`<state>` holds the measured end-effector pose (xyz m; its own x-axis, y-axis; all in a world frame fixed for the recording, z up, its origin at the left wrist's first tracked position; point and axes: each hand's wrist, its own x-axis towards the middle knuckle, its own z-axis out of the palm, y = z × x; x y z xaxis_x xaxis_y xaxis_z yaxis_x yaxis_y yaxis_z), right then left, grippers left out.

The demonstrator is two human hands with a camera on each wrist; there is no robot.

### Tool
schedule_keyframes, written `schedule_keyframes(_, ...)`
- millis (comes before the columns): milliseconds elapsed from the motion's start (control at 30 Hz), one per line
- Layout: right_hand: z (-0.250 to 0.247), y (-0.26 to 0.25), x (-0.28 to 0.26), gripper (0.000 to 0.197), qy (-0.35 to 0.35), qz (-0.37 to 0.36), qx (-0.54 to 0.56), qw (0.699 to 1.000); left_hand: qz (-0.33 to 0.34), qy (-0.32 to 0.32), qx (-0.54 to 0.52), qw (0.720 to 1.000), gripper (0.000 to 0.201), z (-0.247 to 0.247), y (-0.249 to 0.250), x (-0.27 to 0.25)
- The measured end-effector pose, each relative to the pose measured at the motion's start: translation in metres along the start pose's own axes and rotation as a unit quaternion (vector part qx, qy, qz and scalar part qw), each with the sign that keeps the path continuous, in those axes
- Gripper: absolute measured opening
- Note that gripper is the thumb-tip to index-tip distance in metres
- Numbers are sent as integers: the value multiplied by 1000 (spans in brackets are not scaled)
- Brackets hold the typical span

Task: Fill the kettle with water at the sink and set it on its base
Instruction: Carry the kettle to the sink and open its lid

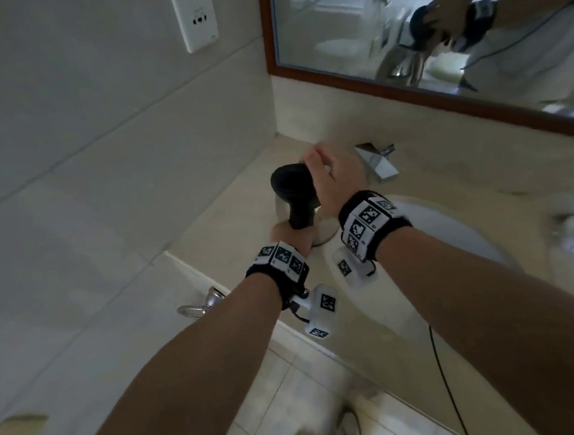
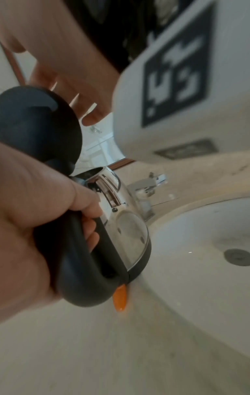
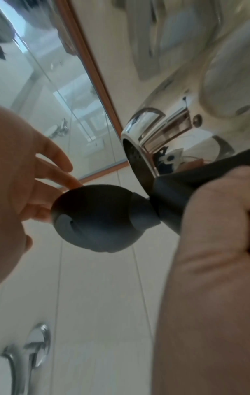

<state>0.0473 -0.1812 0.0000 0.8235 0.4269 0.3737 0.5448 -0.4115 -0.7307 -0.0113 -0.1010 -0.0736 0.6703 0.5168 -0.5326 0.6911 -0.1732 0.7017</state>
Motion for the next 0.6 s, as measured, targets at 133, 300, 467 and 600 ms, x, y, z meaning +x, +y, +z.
schedule_keyframes(133,-38,11,-7,52,5,65,20,998,42,-39,-19,998,29,39,1,-26)
schedule_keyframes(300,-71,40,-6,62,-33,126,28,991,100,-85,16,991,20,80,7,-40)
schedule_keyframes(467,-84,81,-4,61,-67,154,28,985,87,-91,19,992,27,114,5,-30)
schedule_keyframes(600,-89,116,5,57,-93,166,17,982,74,-70,9,995,31,132,3,-18)
